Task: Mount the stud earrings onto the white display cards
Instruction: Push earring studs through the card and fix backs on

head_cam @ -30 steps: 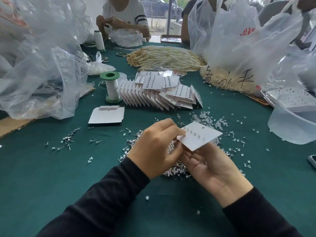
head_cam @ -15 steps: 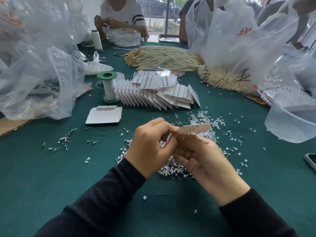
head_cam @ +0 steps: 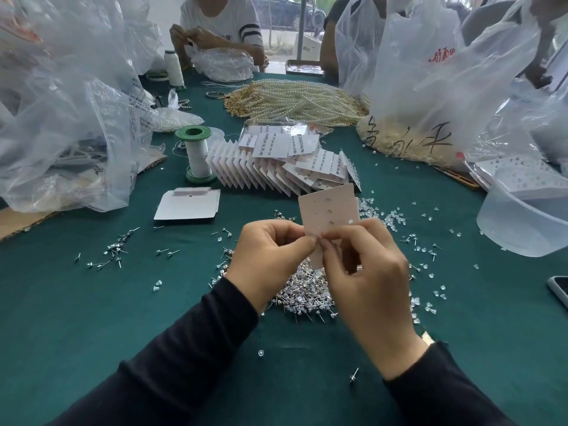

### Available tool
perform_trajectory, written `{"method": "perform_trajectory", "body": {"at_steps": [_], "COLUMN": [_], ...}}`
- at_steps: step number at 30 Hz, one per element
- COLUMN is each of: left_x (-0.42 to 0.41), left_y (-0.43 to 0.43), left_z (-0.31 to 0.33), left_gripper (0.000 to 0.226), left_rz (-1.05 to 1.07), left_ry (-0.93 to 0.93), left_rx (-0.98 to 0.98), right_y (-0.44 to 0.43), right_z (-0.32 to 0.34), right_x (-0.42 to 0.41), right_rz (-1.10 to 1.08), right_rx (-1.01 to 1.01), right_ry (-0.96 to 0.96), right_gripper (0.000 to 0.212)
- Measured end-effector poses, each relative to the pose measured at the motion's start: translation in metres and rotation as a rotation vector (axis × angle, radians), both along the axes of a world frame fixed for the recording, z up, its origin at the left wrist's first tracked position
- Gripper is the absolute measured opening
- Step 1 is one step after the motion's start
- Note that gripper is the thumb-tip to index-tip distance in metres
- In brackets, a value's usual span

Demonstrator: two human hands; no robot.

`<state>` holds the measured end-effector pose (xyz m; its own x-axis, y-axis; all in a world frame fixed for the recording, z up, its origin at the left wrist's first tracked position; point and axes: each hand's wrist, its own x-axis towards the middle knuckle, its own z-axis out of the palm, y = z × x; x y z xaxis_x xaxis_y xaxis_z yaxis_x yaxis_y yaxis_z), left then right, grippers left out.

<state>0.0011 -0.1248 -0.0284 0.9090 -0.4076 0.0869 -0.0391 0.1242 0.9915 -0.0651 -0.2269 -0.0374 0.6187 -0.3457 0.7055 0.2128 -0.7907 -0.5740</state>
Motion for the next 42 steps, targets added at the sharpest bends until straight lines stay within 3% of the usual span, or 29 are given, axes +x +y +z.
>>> {"method": "perform_trajectory", "body": {"at_steps": [4, 13, 18, 20, 22, 24, 27, 30, 38, 42], "left_x": [0.001, 0.001, 0.013, 0.018, 0.022, 0.024, 0.026, 0.026, 0.023, 0.02], "left_y": [0.0, 0.004, 0.007, 0.009, 0.011, 0.011, 0.011, 0.011, 0.01, 0.009], "left_z": [-0.002, 0.004, -0.003, -0.006, -0.008, -0.009, -0.011, -0.012, -0.01, -0.01], "left_gripper": [0.021, 0.026, 0.038, 0.034, 0.034, 0.038, 0.04, 0.04, 0.036, 0.041], "left_rz": [-0.018, -0.146, -0.012, 0.048, 0.095, 0.117, 0.139, 0.143, 0.123, 0.131], "left_ry": [0.027, -0.176, -0.124, -0.094, -0.092, -0.095, -0.097, -0.104, -0.125, -0.21], "left_rx": [0.025, 0.138, 0.185, 0.203, 0.218, 0.243, 0.286, 0.299, 0.315, 0.365], "right_y": [-0.001, -0.004, -0.019, -0.043, -0.078, -0.111, -0.132, -0.13, -0.129, -0.104], "right_z": [0.0, -0.001, 0.016, 0.026, 0.03, 0.027, 0.016, 0.008, 0.002, 0.016], "right_x": [0.002, 0.002, -0.006, -0.012, -0.017, -0.024, -0.033, -0.034, -0.027, -0.026], "right_rz": [-0.01, 0.066, 0.278, 0.198, -0.045, -0.263, -0.28, -0.246, -0.303, -0.209], "right_rx": [-0.015, 0.02, 0.175, 0.245, 0.211, 0.119, 0.156, 0.134, 0.059, 0.098], "right_ry": [0.017, 0.047, 0.098, 0.106, 0.229, 0.467, 0.714, 0.822, 0.809, 0.366], "right_gripper": [0.005, 0.009, 0.01, 0.01, 0.011, 0.01, 0.012, 0.014, 0.016, 0.008]}}
